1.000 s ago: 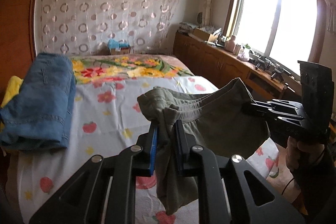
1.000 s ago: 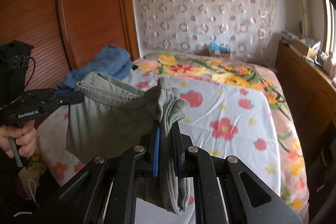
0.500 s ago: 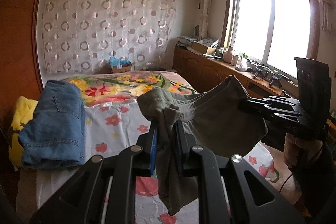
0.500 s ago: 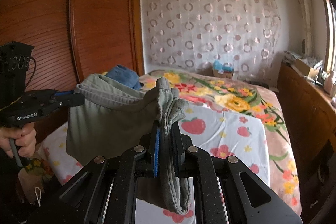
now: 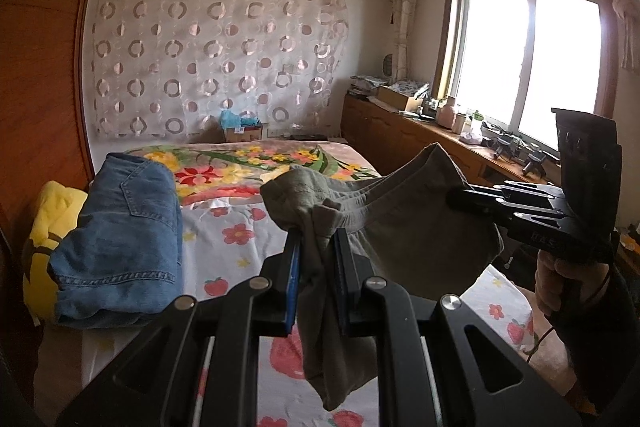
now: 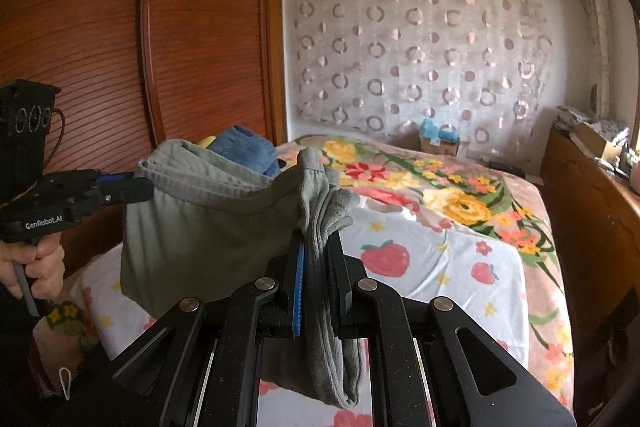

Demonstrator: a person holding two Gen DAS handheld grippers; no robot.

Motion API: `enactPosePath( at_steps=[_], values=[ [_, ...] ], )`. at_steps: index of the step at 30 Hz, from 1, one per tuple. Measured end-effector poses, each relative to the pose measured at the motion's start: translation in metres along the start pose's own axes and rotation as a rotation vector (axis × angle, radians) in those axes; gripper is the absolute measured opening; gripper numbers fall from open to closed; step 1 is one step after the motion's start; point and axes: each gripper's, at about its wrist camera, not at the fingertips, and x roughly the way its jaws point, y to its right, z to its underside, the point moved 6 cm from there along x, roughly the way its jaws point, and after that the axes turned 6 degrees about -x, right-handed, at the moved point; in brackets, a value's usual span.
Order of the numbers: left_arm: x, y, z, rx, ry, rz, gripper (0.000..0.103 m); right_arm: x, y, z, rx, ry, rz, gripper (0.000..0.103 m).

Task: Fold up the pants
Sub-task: 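Lift the folded pants off the bed with both grippers, then carry the held pants with both grippers over the blue jeans stack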

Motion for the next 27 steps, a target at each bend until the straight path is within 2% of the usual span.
enactPosePath(
  at_steps=[8, 20, 27],
  values=[
    [0.012, -0.021, -0.007, -0.032, -0.005, -0.020, 0.013, 0.024, -0.002, -0.013, -0.022, -0.023, -0.022, 0.007],
    [0.015, -0.053, -0.043, -0.030, 0.019, -0.072, 0.013, 0.062, -0.001, -0.059, -0.055, -0.012, -0.053, 0.007],
    [0.012, -0.073, -0.053, -0.033, 0.037, -0.108, 0.013, 0.085, -0.003, -0.084, -0.082, 0.002, -0.074, 0.007]
  ],
)
